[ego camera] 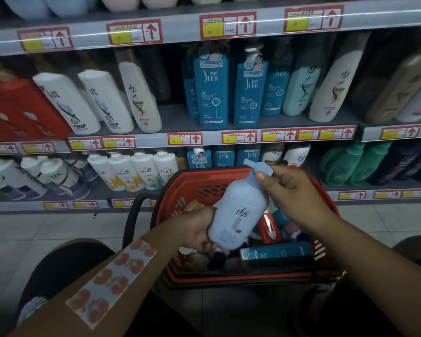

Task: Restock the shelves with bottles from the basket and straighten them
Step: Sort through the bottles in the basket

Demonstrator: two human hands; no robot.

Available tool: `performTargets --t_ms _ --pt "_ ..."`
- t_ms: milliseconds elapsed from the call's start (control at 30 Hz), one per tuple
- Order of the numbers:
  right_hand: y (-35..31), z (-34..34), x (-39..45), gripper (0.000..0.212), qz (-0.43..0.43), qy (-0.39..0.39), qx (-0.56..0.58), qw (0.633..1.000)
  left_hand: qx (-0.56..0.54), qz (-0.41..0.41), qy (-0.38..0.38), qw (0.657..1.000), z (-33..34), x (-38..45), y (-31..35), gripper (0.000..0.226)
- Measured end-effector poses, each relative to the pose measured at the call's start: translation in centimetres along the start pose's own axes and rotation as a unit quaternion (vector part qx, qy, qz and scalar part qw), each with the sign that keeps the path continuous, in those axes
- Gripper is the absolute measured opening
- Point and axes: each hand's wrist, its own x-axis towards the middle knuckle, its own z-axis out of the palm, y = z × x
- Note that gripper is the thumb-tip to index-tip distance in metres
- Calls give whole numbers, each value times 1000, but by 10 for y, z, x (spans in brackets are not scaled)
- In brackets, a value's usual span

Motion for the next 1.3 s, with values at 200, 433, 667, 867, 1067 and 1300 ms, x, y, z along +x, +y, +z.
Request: performTargets --t_ms 200,433,667,867,1067,1300 --pt "23 -1 11 82 -30 32 -112 993 29 -23 -92 995 17 1 -4 56" --pt "19 9 13 32 -9 23 -78 997 0 -7 -114 994 28 -6 3 62" --pt "13 15 10 45 -6 -10 -101 995 -5 26 -104 994 29 -16 6 73" --pt "-5 16 18 31 -25 -21 -100 995 -48 76 -57 994 19 -23 0 76" --pt "-51 34 30 35 -81 -45 -112 989 -120 173 -43 977 1 -52 -1 78" --pt "-139 50 47 31 -188 -38 -169 967 -167 351 -62 919 -24 -124 29 81"
